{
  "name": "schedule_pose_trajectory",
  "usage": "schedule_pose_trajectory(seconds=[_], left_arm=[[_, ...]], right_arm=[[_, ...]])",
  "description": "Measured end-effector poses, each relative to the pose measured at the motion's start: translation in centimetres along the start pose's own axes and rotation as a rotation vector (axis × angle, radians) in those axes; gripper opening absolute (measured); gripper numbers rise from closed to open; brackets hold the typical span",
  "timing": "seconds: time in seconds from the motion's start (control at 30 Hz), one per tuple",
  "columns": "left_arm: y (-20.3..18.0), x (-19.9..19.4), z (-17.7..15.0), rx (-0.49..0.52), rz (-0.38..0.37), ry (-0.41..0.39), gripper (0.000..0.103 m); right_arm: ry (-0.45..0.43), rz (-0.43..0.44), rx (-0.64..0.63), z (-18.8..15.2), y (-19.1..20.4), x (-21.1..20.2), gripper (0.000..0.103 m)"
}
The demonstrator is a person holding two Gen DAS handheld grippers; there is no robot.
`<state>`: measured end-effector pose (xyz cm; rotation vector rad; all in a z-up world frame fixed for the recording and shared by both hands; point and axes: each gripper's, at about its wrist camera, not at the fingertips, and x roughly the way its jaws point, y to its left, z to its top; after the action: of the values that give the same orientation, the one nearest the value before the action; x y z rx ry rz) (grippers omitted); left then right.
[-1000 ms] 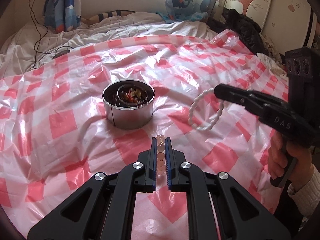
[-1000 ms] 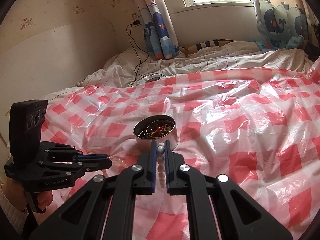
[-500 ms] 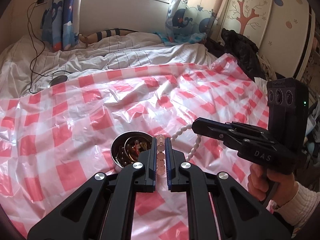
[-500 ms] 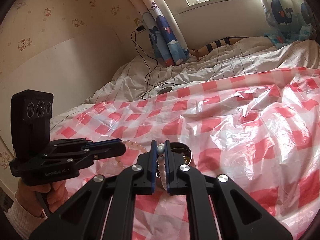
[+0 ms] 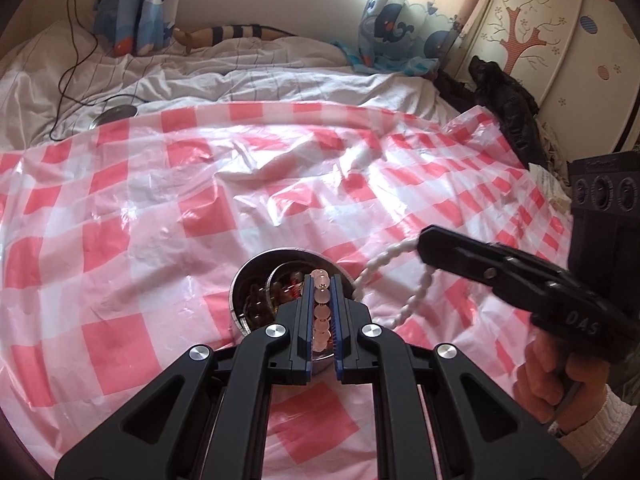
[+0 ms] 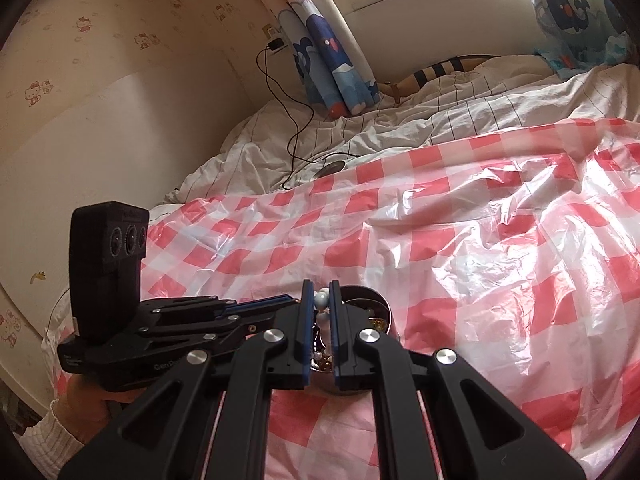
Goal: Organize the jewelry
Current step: 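Lower both bracelets into the silver tin and open both grippers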
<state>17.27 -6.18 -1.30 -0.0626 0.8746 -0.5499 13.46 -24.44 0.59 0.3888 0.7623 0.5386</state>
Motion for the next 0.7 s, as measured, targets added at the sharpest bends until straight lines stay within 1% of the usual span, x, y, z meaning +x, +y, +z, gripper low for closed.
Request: schedule_pose_trajectory(seconds=[0.2,0.27,0.3,0.37,0.43,0.47,0.53,0.63,0.67,0.7], left_arm=[[1.9,1.8,-0.8,-0.034,0.047,0.058,0.008],[2.6,1.8,-0.9,-0.06,0.046,0.064,0.009],[2.8,1.6,-0.8,-0.068,0.045,0.058,0.011],[3.3,0.7,-0.5,-0.085,0.046,0.036,0.018],[3.8,-0.1,-0.2,-0.106,0.043,0.009,0.028],[4.1,-0.5,-0.1,-0.117,0.042,-0.003,0.029],[4.6,-1.4,0.2,-0.138,0.04,-0.025,0.031],[4.8,-2.4,0.5,-0.151,0.035,-0.048,0.033],[4.7,-2.6,0.5,-0.149,0.038,-0.05,0.034],[4.6,-2.8,0.3,-0.144,0.043,-0.053,0.037]], right_arm=[[0.018,0.013,-0.006,-0.1,0.5,0.9,0.008],[0.025,0.031,-0.001,-0.1,0.7,1.3,0.008],[0.03,0.046,0.008,0.0,0.8,1.6,0.008],[0.039,0.079,0.034,0.2,0.7,2.1,0.008],[0.047,0.102,0.061,0.3,0.5,2.7,0.008],[0.057,0.103,0.066,0.3,0.4,3.1,0.008],[0.078,0.054,0.052,0.2,0.2,4.0,0.008],[0.151,-0.06,0.011,-0.4,-0.4,6.0,0.009],[0.176,-0.108,-0.008,-0.7,-0.5,6.7,0.009],[0.193,-0.135,-0.022,-1.1,-0.7,7.0,0.012]])
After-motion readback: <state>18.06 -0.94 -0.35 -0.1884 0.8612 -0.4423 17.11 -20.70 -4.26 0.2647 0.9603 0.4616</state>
